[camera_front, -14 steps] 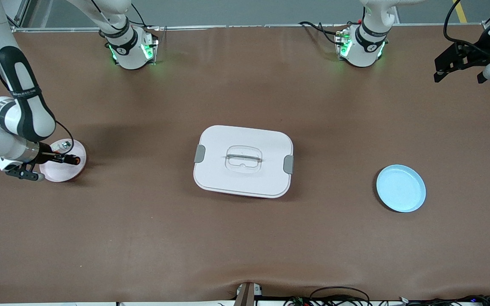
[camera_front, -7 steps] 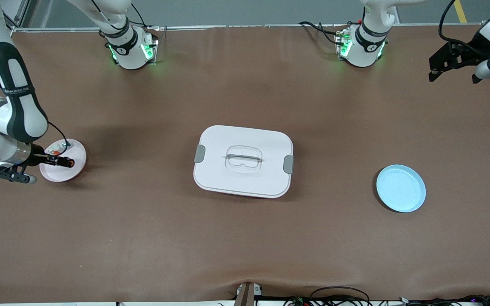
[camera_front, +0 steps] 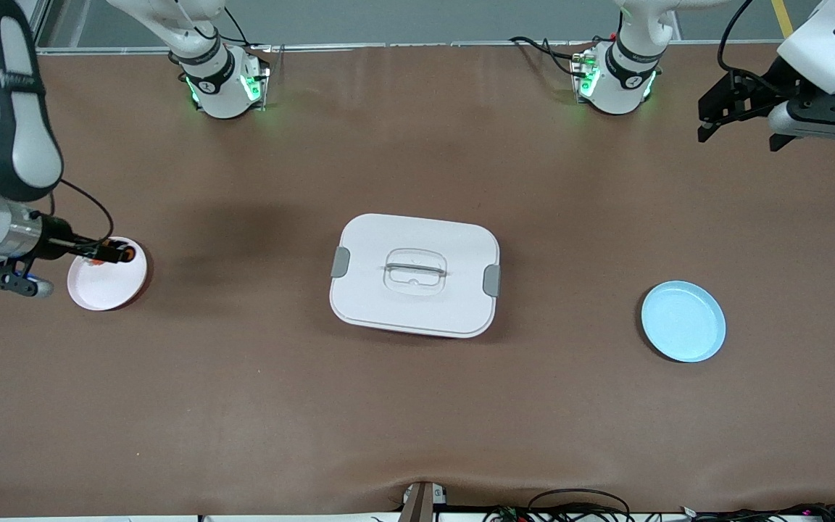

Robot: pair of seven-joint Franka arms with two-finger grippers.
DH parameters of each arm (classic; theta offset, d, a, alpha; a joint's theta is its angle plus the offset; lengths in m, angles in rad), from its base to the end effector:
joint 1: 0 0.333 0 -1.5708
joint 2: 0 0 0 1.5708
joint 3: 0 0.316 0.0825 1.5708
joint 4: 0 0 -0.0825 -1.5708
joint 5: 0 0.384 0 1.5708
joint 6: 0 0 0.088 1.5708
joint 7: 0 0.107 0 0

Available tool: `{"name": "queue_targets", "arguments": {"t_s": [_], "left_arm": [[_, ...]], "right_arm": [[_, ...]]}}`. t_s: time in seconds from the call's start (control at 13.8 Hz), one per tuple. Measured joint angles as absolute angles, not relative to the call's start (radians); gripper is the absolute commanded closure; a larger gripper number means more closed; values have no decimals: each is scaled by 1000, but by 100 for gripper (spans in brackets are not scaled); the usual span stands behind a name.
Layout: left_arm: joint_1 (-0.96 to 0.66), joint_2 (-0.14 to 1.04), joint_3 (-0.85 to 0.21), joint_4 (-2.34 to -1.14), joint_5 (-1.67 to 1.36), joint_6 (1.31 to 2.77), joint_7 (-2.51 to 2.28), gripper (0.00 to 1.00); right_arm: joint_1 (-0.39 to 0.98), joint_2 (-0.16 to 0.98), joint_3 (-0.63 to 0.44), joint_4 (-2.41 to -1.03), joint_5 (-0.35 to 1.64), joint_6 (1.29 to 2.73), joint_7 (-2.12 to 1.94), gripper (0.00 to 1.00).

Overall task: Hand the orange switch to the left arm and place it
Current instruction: 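Lift the switch over the box while the left gripper reaches toward it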

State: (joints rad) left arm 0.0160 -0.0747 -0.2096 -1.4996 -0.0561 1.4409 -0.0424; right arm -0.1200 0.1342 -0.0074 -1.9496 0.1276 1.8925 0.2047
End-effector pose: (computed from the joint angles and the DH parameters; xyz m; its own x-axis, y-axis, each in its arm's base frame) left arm 0.5049 -0.1110 0.6853 0.9874 -0.1575 0.0128 -0.1579 -0.9866 0.0405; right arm 0.5621 -0.0624 0.3973 0.9090 -0.3596 -0.2107 -0.3807 -0.9222 -0.0685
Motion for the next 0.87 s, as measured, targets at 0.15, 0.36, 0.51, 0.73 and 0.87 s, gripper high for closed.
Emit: {"name": "queue_targets", "arguments": {"t_s": [0.15,0.36,0.51,0.73,0.87], "left_arm": [[12,-71,-225,-1500,-83,1463,-42,0],[3,-62,-262,-1500,-136,1488,-46,0],[0,-49,-278,-1503,-184,1508,-47,0],[0,-20,-285,-1521,-278,1528,-47,0],[3,8,-285,-1536,-380,1537,-47,0]], "right_arm": [[-1,86,-2,-1948,152,1863,415,100],[188,69,3,-1900,183,1855,739,100],[289,69,3,-1841,226,1853,917,100],[395,76,2,-1757,277,1848,1127,100],[441,94,1,-1706,326,1848,1242,100]]}}
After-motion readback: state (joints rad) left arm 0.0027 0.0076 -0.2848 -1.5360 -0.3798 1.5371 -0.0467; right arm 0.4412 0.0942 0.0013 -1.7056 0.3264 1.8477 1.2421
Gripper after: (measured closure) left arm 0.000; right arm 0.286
